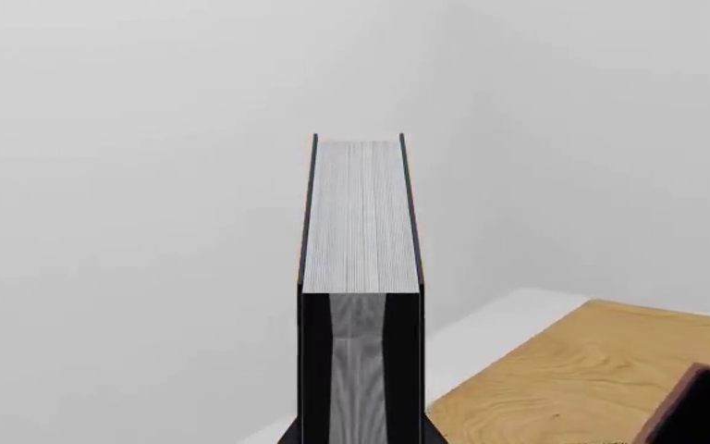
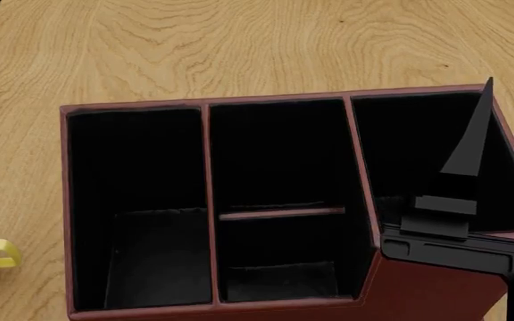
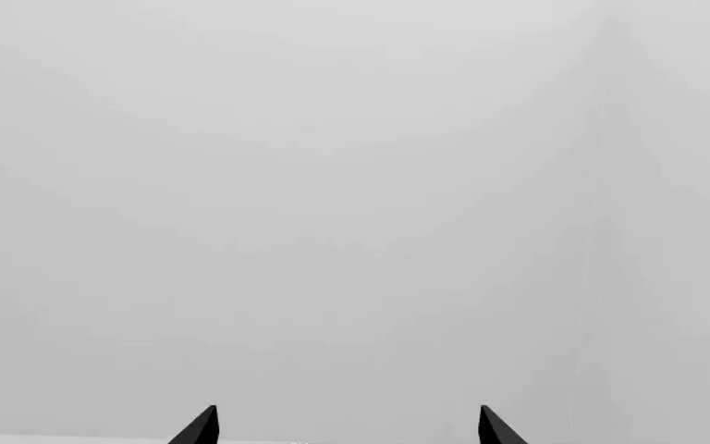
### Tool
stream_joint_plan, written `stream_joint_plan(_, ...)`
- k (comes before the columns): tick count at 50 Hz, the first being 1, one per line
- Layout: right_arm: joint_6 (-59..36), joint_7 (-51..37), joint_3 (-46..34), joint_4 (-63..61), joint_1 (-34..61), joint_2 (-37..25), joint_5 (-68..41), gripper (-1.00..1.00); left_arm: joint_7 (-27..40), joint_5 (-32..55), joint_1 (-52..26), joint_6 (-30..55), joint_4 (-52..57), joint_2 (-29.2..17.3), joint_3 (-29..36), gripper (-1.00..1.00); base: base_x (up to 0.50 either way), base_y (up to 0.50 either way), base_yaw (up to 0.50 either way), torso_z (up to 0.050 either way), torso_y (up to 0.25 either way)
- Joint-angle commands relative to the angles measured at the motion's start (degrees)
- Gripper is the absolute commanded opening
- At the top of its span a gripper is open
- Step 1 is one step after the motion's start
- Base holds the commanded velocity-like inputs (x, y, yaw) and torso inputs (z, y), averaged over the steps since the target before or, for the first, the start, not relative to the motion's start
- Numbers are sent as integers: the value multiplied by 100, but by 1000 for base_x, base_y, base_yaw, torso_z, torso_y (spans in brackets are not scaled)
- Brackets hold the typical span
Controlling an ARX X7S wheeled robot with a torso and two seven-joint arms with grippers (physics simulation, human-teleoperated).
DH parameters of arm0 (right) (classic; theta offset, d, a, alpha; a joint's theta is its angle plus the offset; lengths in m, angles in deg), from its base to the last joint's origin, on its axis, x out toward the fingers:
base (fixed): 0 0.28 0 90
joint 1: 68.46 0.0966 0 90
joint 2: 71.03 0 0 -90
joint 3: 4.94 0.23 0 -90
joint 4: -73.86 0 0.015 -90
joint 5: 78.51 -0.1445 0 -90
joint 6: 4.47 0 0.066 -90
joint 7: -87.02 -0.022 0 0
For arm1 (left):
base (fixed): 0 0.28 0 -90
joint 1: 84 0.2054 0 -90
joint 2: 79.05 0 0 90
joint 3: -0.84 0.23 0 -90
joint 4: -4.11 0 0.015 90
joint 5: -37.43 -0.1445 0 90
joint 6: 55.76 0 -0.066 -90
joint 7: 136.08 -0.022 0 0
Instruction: Pick up the book and place it in the back compartment of the caddy.
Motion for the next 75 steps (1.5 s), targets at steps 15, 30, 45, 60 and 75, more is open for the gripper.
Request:
stream_joint_plan(15,-7,-42,-20,-28,10,-32,-15,100,-610,396,-785,196,-202,162,448,-100,0,0,0,0,1)
stream_joint_plan(30,-104,-139,-5,-139,142,-108,-178,100,-1325,377,-1089,111,-306,312,902,-100,0,0,0,1,1)
stream_joint_plan(45,-108,-191,20,-167,167,-172,-251,100,-2035,361,-1520,87,-524,566,1381,-100,0,0,0,0,1)
stream_joint_plan(60,96,-239,93,-159,-104,-287,-168,100,-2405,234,-2087,397,-705,861,1993,-100,0,0,0,1,1)
stream_joint_plan(75,357,-310,212,-177,-439,-442,-88,100,-2629,248,-2497,763,-699,1140,2511,-100,0,0,0,0,1)
